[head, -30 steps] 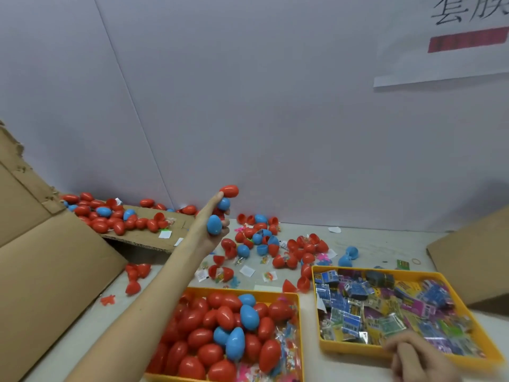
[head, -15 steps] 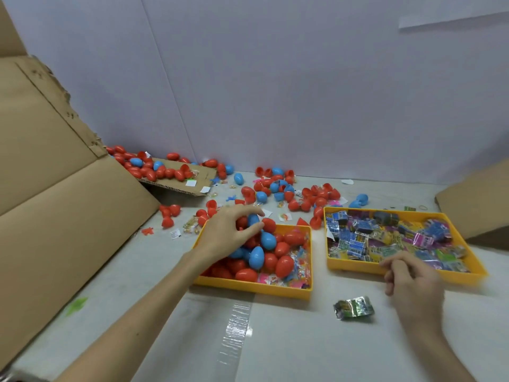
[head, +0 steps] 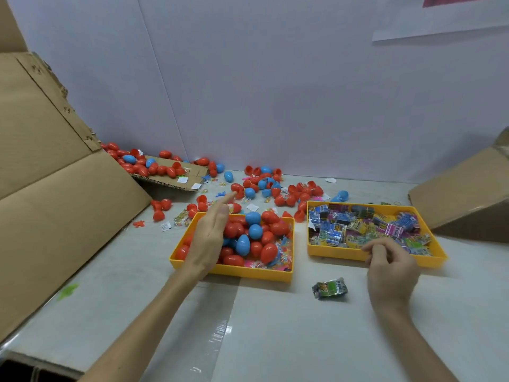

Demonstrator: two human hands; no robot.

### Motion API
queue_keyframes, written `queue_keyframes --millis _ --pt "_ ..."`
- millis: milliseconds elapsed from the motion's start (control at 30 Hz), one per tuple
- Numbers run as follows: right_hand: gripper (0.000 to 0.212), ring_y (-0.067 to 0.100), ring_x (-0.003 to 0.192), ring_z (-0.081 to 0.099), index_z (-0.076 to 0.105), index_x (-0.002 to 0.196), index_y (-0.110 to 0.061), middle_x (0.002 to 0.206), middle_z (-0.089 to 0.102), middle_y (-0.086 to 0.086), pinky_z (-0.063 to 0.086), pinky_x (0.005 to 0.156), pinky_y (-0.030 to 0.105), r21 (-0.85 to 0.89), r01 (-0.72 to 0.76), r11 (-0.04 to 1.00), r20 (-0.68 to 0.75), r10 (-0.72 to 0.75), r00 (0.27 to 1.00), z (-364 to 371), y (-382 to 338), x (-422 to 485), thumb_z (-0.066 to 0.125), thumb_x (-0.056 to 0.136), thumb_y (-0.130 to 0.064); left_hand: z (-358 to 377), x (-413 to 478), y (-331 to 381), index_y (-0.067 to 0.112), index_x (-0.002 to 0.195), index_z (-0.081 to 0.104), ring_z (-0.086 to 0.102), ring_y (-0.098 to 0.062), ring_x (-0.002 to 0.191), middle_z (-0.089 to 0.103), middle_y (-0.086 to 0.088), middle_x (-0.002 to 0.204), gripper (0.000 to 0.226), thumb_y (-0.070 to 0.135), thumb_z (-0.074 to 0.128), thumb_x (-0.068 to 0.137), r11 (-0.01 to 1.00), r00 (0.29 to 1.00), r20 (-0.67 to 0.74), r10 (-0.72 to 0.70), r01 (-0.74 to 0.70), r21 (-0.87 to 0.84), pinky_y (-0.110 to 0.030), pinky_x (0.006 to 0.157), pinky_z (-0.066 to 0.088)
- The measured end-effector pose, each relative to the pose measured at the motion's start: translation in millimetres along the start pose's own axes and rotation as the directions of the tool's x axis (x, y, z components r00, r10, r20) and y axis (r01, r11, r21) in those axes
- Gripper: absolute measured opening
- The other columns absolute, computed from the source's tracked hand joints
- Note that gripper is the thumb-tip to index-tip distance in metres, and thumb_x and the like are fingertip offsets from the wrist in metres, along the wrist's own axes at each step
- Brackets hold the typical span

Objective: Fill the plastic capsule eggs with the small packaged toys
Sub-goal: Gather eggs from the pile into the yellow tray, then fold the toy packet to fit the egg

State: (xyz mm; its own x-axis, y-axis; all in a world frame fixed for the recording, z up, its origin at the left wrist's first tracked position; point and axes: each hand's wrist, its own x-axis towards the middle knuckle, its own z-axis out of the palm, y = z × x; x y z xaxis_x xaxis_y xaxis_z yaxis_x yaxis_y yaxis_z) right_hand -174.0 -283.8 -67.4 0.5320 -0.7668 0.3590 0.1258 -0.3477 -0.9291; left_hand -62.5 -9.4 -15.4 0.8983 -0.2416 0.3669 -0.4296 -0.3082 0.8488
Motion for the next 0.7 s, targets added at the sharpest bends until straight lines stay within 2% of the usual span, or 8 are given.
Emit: queue_keyframes --millis 67,167,233,300,367,467,567,700 --pt "0.029 0.014 0.05 0.048 0.061 0.064 -0.028 0.061 0.06 -0.009 0.031 0.043 0.035 0.005 0.073 0.997 -0.01 -0.073 0.997 -1.4 -4.3 -2.6 0.044 0.081 -0.013 16.7 -16.8 9.8 0.041 0.13 0.058 0.048 0.011 0.126 0.056 0.037 0.126 0.034 0.043 0.039 0.103 0.996 0.992 -0.093 0.085 -0.082 0.029 -0.003 0.096 0.037" --pt "0.036 0.011 0.052 0.052 0.067 0.068 -0.023 0.062 0.062 -0.007 0.039 0.044 0.031 0.041 0.075 0.996 0.191 -0.082 0.978 -3.9 -7.2 0.8 0.05 0.09 0.0 39.3 -35.8 10.4 0.032 0.128 0.063 0.051 -0.001 0.128 0.06 0.019 0.133 0.032 0.034 0.056 0.096 0.892 0.968 -0.03 0.249 -0.217 0.397 -0.018 0.104 0.039" --pt "0.035 0.007 0.053 0.054 0.072 0.076 -0.022 0.066 0.065 -0.006 0.044 0.047 0.022 -0.001 0.049 0.999 0.424 -0.044 0.904 -7.8 -10.3 5.4 0.055 0.092 0.004 42.7 -35.4 4.8 0.03 0.131 0.062 0.048 -0.01 0.131 0.057 0.009 0.14 0.038 0.029 0.063 0.093 0.771 0.98 -0.033 0.194 -0.132 0.622 -0.028 0.104 0.035" --pt "0.023 0.004 0.058 0.053 0.072 0.081 -0.027 0.071 0.065 -0.009 0.042 0.052 0.014 -0.123 0.148 0.981 0.591 -0.048 0.805 -13.2 -11.7 9.1 0.066 0.09 -0.007 39.9 -30.2 -0.7 0.031 0.136 0.056 0.046 -0.014 0.13 0.054 0.008 0.142 0.044 0.031 0.065 0.093 0.702 0.991 -0.095 0.092 0.003 0.712 -0.034 0.104 0.034" --pt "0.016 0.004 0.06 0.051 0.067 0.076 -0.031 0.07 0.063 -0.01 0.041 0.054 0.014 -0.205 0.228 0.952 0.678 -0.029 0.734 -19.0 -10.0 13.1 0.077 0.085 -0.022 36.2 -24.0 -4.7 0.031 0.134 0.057 0.05 -0.015 0.123 0.058 0.007 0.134 0.043 0.035 0.067 0.092 0.705 0.986 -0.15 0.067 0.059 0.707 -0.036 0.101 0.037" --pt "0.025 0.003 0.054 0.049 0.063 0.07 -0.031 0.06 0.058 -0.011 0.038 0.049 0.015 -0.311 0.204 0.928 0.755 0.111 0.646 -27.7 -9.0 18.9 0.085 0.072 -0.043 34.7 -18.7 -6.4 0.025 0.121 0.067 0.057 -0.016 0.112 0.062 0.004 0.123 0.033 0.028 0.075 0.089 0.806 0.978 -0.192 0.082 0.048 0.591 -0.035 0.095 0.044" --pt "0.028 0.006 0.048 0.052 0.063 0.065 -0.025 0.059 0.061 -0.007 0.041 0.045 0.022 -0.346 0.186 0.92 0.797 0.183 0.576 -30.8 -12.7 17.8 0.087 0.071 -0.037 37.9 -21.0 -7.9 0.021 0.112 0.069 0.06 -0.011 0.102 0.064 0.003 0.117 0.029 0.014 0.079 0.086 0.874 0.969 -0.212 0.126 -0.007 0.486 -0.015 0.085 0.045" --pt "0.024 0.012 0.048 0.058 0.065 0.065 -0.02 0.058 0.064 -0.004 0.043 0.047 0.022 -0.313 0.19 0.931 0.803 0.152 0.577 -32.0 -17.2 14.0 0.085 0.079 -0.025 41.3 -26.6 -7.4 0.016 0.108 0.07 0.059 -0.008 0.098 0.067 0.003 0.109 0.028 0.009 0.081 0.083 0.902 0.954 -0.224 0.2 -0.09 0.422 -0.019 0.088 0.047"
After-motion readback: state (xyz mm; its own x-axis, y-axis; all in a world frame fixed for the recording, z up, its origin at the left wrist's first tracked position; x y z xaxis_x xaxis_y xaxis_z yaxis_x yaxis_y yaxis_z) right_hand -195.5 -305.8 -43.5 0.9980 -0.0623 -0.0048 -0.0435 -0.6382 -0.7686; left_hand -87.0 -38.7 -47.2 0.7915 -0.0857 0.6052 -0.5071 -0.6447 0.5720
